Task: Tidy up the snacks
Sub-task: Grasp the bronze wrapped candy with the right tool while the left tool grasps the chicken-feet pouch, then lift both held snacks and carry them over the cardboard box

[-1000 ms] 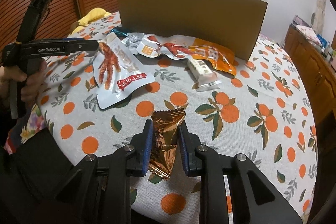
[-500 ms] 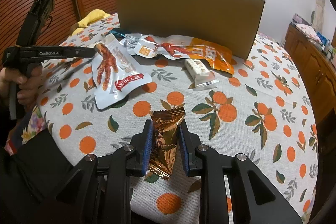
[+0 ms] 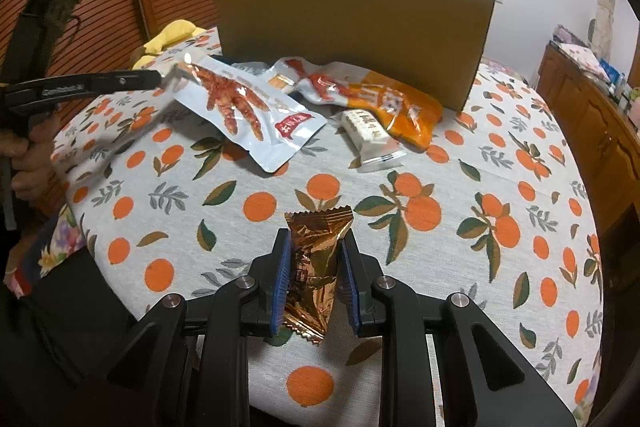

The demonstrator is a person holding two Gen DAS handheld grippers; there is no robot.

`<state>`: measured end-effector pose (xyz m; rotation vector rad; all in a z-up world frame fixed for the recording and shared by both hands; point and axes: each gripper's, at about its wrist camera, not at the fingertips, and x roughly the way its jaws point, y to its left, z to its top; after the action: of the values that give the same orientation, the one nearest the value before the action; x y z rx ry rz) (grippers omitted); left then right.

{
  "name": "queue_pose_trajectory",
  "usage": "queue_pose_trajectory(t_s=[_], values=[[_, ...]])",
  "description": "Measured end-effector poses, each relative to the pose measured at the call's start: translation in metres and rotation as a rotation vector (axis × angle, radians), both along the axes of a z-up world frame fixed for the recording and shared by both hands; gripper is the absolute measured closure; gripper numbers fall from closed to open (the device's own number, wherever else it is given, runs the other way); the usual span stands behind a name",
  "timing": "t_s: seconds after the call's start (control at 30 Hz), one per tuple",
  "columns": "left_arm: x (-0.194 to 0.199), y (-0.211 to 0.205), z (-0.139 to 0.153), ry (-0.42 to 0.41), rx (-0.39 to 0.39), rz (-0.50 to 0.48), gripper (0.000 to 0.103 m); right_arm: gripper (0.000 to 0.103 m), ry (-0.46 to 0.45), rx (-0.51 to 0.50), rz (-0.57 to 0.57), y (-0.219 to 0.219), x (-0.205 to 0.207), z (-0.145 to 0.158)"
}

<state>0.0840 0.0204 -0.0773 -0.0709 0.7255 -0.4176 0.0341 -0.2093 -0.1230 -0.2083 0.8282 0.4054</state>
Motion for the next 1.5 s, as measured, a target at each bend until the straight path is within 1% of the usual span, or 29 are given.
queue_pose_trajectory(t_s=[0.17,0.3,0.4,0.73,0.87,1.13,1.5], values=[[-0.007,-0.008,0.018,-0.048,0.003,-0.02,0.103,0.082,0.0,0.011,-0.005,-0.003,0.002,0.002],[-0.012,-0.018,0.034,-0.091,0.031,-0.048,0.103,0.083,-0.021,0.019,-0.007,-0.005,0.004,0.01],[-0.014,-0.023,0.044,-0.115,0.036,-0.064,0.103,0.084,-0.04,0.019,-0.008,-0.005,0.007,0.017],[-0.017,-0.033,0.067,-0.165,0.047,-0.089,0.103,0.084,-0.094,0.019,-0.002,-0.003,0.015,0.04],[-0.016,-0.037,0.077,-0.187,0.07,-0.097,0.103,0.084,-0.109,0.018,0.0,-0.002,0.016,0.046],[-0.018,-0.042,0.097,-0.228,0.072,-0.114,0.103,0.084,-0.133,0.02,-0.004,-0.005,0.019,0.057],[-0.015,-0.047,0.142,-0.32,0.113,-0.125,0.103,0.084,-0.212,0.005,0.012,-0.001,0.026,0.091]])
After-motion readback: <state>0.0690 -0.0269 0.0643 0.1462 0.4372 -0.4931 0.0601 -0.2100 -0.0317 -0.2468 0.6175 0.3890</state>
